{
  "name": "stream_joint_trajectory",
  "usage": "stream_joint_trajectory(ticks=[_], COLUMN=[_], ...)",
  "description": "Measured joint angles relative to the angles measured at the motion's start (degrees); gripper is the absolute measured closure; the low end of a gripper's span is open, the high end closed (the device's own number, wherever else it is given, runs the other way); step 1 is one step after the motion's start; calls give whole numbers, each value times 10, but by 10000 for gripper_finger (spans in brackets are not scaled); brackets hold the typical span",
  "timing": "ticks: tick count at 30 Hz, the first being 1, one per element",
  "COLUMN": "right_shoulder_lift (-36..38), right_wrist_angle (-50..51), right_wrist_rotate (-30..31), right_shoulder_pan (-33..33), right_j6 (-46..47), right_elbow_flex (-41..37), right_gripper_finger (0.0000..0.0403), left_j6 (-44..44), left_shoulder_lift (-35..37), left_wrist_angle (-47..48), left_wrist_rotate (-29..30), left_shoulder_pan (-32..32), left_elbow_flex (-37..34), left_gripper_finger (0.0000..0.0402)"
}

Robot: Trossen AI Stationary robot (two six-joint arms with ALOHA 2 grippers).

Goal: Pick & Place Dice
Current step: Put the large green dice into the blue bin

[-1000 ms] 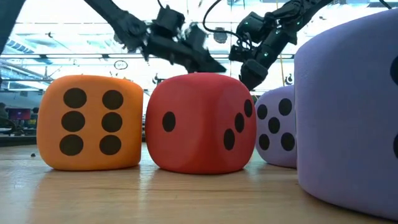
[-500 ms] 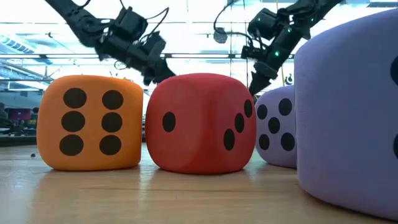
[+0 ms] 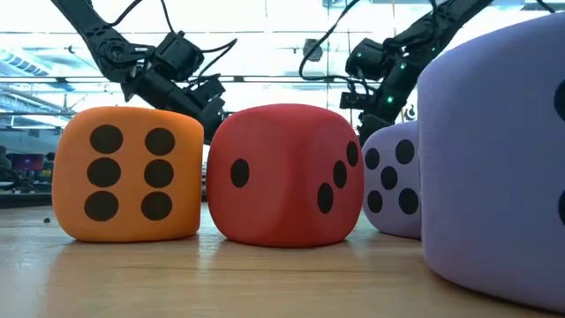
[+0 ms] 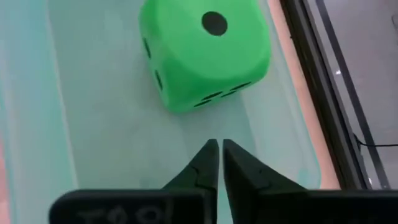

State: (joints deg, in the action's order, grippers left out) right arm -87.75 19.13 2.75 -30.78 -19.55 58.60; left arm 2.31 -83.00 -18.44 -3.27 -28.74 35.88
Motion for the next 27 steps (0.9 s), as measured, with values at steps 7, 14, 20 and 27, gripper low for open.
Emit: stream_joint_trajectory(ticks=[7, 14, 20, 27], right_shoulder_lift=[-57, -129, -145, -144], right_wrist_angle=[-5, -10, -17, -21], right_wrist_rotate=[1, 2, -5, -58], right_shoulder_pan=[-4, -8, -1, 1], right_j6=[-2, -7, -16, 11], right_elbow_flex=[44, 92, 124, 137], right_gripper_finger=[400, 402, 400, 399], left_j6=[8, 6, 4, -1], left_shoulder_lift=[0, 0, 0, 0], left_wrist_angle=[-2, 2, 4, 47], left_wrist_rotate=[-31, -33, -52, -53], left_shoulder_pan=[0, 0, 0, -2], left_elbow_flex=[0, 0, 0, 0], left_gripper_finger=[395, 399, 392, 394])
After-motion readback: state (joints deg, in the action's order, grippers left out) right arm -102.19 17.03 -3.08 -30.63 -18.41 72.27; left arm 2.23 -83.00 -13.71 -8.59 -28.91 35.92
